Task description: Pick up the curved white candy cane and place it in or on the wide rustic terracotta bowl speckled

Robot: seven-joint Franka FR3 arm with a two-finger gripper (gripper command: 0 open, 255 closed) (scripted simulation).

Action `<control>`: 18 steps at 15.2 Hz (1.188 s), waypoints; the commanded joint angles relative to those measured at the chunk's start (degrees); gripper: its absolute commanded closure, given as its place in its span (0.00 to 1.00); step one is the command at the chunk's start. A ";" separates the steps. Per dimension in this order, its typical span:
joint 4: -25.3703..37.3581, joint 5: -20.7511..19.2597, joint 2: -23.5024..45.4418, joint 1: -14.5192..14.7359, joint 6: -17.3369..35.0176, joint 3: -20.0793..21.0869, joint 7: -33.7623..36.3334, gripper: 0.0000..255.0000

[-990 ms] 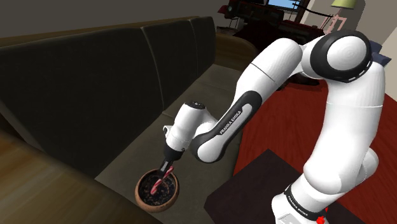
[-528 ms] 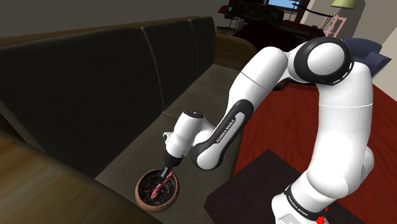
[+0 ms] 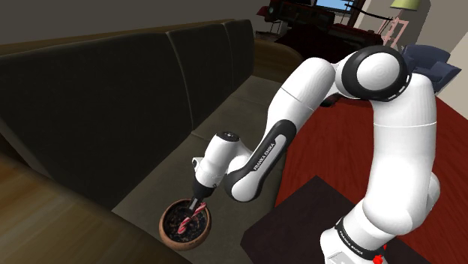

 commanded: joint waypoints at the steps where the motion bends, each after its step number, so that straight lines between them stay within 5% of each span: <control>1: 0.00 -0.01 0.12 0.09 -0.04 0.04 -0.01 0.00; 6: -0.09 0.00 0.08 0.05 0.00 0.07 0.00 0.00; 10: -3.68 4.43 -6.23 -12.99 -5.19 12.61 -3.63 0.00; 18: -3.67 4.46 -6.23 -12.96 -5.18 12.58 -3.65 0.00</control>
